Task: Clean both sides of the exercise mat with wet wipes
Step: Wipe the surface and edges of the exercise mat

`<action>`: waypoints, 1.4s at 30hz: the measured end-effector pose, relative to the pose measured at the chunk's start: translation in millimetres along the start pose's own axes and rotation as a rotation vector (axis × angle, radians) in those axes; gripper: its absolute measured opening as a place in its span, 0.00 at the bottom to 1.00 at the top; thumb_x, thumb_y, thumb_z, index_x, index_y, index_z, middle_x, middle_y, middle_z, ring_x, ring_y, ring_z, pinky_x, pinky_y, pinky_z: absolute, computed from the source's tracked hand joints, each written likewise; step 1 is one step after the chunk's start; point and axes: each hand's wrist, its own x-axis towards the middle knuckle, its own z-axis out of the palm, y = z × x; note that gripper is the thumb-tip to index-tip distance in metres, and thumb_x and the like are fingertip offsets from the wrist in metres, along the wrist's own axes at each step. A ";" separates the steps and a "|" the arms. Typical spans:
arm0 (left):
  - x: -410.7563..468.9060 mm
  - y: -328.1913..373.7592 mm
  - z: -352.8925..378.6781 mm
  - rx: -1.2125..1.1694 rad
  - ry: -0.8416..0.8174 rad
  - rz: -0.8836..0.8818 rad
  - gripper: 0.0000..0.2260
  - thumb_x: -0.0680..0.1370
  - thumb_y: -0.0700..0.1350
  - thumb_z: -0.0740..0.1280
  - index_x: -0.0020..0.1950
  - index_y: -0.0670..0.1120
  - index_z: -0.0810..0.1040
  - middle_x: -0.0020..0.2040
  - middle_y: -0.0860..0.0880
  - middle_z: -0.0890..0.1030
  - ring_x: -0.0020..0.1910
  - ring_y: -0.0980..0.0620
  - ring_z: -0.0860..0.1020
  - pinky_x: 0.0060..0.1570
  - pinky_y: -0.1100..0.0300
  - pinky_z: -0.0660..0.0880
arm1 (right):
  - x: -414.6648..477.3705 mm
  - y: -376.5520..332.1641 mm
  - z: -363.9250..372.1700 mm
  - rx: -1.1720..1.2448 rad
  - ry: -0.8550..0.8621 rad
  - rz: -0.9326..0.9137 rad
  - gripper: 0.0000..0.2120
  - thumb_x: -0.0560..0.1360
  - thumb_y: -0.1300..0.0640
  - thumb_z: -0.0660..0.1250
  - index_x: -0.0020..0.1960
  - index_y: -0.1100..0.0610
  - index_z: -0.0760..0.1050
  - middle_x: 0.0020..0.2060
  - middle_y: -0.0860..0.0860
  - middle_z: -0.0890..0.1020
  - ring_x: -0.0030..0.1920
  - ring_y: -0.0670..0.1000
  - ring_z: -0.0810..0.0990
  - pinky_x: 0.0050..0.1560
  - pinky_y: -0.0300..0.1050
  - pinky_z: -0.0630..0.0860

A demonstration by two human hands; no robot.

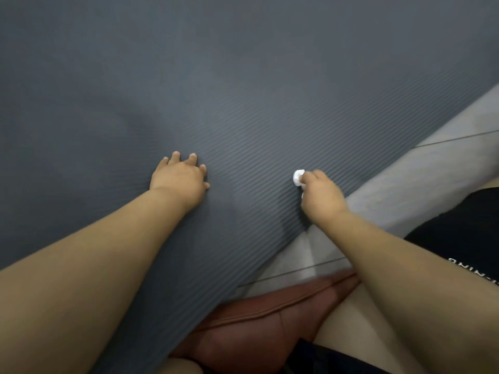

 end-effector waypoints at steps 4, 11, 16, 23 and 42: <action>-22.5 7.7 -0.7 -0.006 -0.034 0.030 0.23 0.81 0.58 0.53 0.74 0.50 0.62 0.77 0.49 0.55 0.75 0.42 0.51 0.73 0.48 0.51 | -43.3 -48.6 17.5 0.082 -0.073 -0.166 0.20 0.76 0.63 0.58 0.68 0.57 0.66 0.62 0.58 0.71 0.58 0.60 0.74 0.56 0.49 0.68; -48.1 4.5 -1.7 0.018 -0.086 0.069 0.25 0.80 0.59 0.56 0.75 0.52 0.61 0.77 0.51 0.55 0.76 0.47 0.51 0.73 0.50 0.51 | -57.7 -36.5 3.7 -0.101 -0.230 -0.382 0.21 0.76 0.61 0.58 0.68 0.54 0.64 0.59 0.58 0.69 0.50 0.62 0.77 0.45 0.52 0.71; -51.5 6.8 -2.8 0.019 -0.061 0.064 0.24 0.79 0.59 0.57 0.73 0.52 0.64 0.75 0.51 0.60 0.75 0.47 0.55 0.73 0.49 0.53 | -58.4 -18.1 -17.4 -0.172 -0.278 -0.291 0.28 0.74 0.62 0.58 0.73 0.50 0.57 0.59 0.58 0.64 0.47 0.61 0.75 0.47 0.49 0.71; -59.3 1.8 -3.9 0.045 -0.091 0.067 0.25 0.79 0.60 0.56 0.74 0.52 0.63 0.75 0.51 0.61 0.75 0.47 0.55 0.73 0.50 0.54 | -73.3 -13.8 8.9 -0.386 -0.064 -0.675 0.34 0.57 0.52 0.76 0.60 0.64 0.76 0.49 0.56 0.67 0.33 0.56 0.77 0.24 0.43 0.71; -43.4 40.6 -7.0 -0.058 -0.111 0.133 0.28 0.80 0.63 0.46 0.77 0.54 0.49 0.78 0.50 0.46 0.77 0.50 0.45 0.74 0.44 0.42 | -16.6 24.5 -23.4 -0.471 0.018 -0.660 0.18 0.66 0.61 0.53 0.43 0.64 0.81 0.38 0.59 0.76 0.23 0.58 0.74 0.15 0.43 0.65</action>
